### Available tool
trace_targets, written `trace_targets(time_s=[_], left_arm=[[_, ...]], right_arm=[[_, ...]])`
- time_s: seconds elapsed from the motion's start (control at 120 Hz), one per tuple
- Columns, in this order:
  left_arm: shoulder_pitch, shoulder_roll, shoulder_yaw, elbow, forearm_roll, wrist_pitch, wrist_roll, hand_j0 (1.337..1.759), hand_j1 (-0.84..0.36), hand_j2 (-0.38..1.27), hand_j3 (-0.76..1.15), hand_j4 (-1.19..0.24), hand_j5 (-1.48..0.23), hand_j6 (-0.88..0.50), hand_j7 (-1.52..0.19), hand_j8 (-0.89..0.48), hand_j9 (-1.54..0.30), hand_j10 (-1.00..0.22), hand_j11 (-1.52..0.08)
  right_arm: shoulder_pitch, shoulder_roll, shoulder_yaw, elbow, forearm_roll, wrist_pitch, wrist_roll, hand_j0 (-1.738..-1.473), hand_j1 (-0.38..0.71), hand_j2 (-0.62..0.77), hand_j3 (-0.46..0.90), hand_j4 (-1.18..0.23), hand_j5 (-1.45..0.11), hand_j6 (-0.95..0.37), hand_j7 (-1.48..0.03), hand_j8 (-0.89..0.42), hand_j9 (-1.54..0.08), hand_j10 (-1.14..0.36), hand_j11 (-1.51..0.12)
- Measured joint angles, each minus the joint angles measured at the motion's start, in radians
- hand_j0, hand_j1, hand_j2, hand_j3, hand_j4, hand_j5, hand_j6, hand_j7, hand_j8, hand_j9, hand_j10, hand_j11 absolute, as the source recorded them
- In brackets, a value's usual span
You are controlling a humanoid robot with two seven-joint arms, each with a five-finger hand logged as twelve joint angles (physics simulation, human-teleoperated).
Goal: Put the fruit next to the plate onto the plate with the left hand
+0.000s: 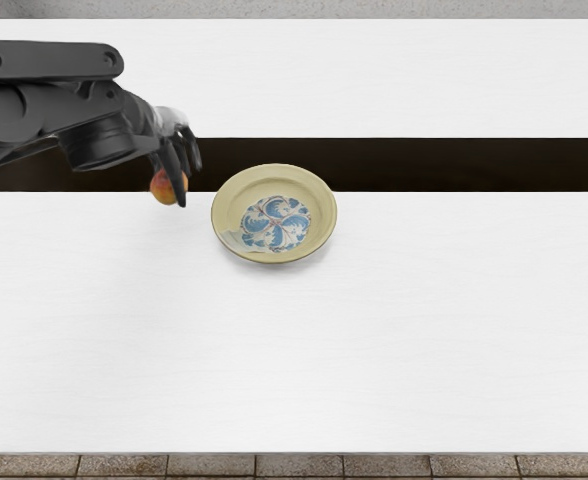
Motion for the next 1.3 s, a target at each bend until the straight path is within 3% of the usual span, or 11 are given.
trace_targets(time_s=[0.192, 0.367, 0.483, 0.608, 0.75, 0.875, 1.025, 1.125, 1.3], left_arm=[[-0.078, -0.030, -0.003, -0.005, -0.093, -0.060, 0.001, 1.653, -0.33, 0.67, 0.00, -0.85, -1.17, -0.80, -1.17, -0.52, -1.16, -0.59, -1.16], [-0.112, -0.149, -0.005, -0.001, -0.185, -0.072, 0.001, 1.654, -0.36, 0.73, 0.00, -0.86, -1.17, -0.84, -1.17, -0.53, -1.16, -0.58, -1.15], [-0.102, -0.211, -0.005, 0.032, -0.212, -0.072, 0.001, 1.655, -0.42, 0.70, 0.00, -0.86, -1.17, -0.85, -1.17, -0.49, -1.15, -0.71, -1.15], [-0.098, -0.219, -0.025, 0.068, -0.219, -0.063, 0.001, 1.657, -0.26, 0.41, 0.00, -0.62, -0.84, -0.61, -0.84, -0.42, -0.83, -0.54, -0.82], [-0.084, -0.208, -0.055, 0.079, -0.221, -0.064, 0.001, 1.657, -0.11, 0.23, 0.00, -0.44, -0.58, -0.43, -0.58, -0.34, -0.58, -0.40, -0.58], [-0.043, -0.061, -0.159, 0.081, -0.262, -0.142, 0.001, 1.658, -0.04, 0.15, 0.00, -0.35, -0.47, -0.35, -0.47, -0.30, -0.46, -0.33, -0.46], [0.117, 0.167, -0.402, 0.064, -0.298, -0.332, 0.001, 1.658, 0.01, 0.10, 0.00, -0.30, -0.39, -0.30, -0.39, -0.27, -0.39, -0.29, -0.39], [0.214, 0.314, -0.551, 0.001, -0.320, -0.409, 0.001, 1.658, 0.02, 0.08, 0.00, -0.28, -0.37, -0.28, -0.37, -0.27, -0.37, -0.27, -0.37], [0.372, 0.511, -0.707, -0.050, -0.438, -0.594, 0.001, 1.658, 0.04, 0.06, 0.00, -0.26, -0.34, -0.26, -0.34, -0.26, -0.34, -0.26, -0.34]], right_arm=[[0.001, 0.000, 0.000, 0.000, 0.000, 0.000, 0.000, -1.658, -0.31, -0.01, 0.00, -0.04, -0.05, -0.04, -0.05, -0.04, -0.05, -0.04, -0.05], [0.001, 0.000, 0.000, 0.000, 0.000, 0.000, 0.000, -1.658, -0.31, -0.01, 0.00, -0.04, -0.05, -0.04, -0.05, -0.04, -0.05, -0.04, -0.05], [0.001, 0.000, -0.001, 0.000, 0.000, 0.000, 0.000, -1.658, -0.31, -0.01, 0.00, -0.04, -0.05, -0.04, -0.05, -0.04, -0.05, -0.04, -0.05], [0.001, 0.000, -0.001, 0.000, 0.000, 0.000, 0.000, -1.658, -0.31, -0.01, 0.00, -0.04, -0.05, -0.04, -0.05, -0.04, -0.05, -0.04, -0.05], [0.001, 0.000, 0.000, 0.000, 0.000, 0.000, 0.000, -1.658, -0.31, -0.01, 0.00, -0.04, -0.05, -0.04, -0.05, -0.04, -0.05, -0.04, -0.05], [0.001, 0.000, 0.000, 0.000, 0.000, 0.000, 0.000, -1.658, -0.31, -0.01, 0.00, -0.04, -0.05, -0.04, -0.05, -0.04, -0.05, -0.04, -0.05], [0.001, 0.000, 0.000, 0.000, 0.000, 0.000, 0.000, -1.658, -0.31, -0.01, 0.00, -0.04, -0.05, -0.04, -0.05, -0.04, -0.05, -0.04, -0.05], [0.001, 0.000, 0.000, 0.000, 0.000, 0.000, 0.000, -1.658, -0.31, -0.01, 0.00, -0.04, -0.05, -0.04, -0.05, -0.04, -0.05, -0.04, -0.05], [0.001, 0.000, 0.000, 0.000, 0.000, -0.001, 0.000, -1.658, -0.31, -0.01, 0.00, -0.04, -0.05, -0.04, -0.05, -0.04, -0.05, -0.04, -0.05]])
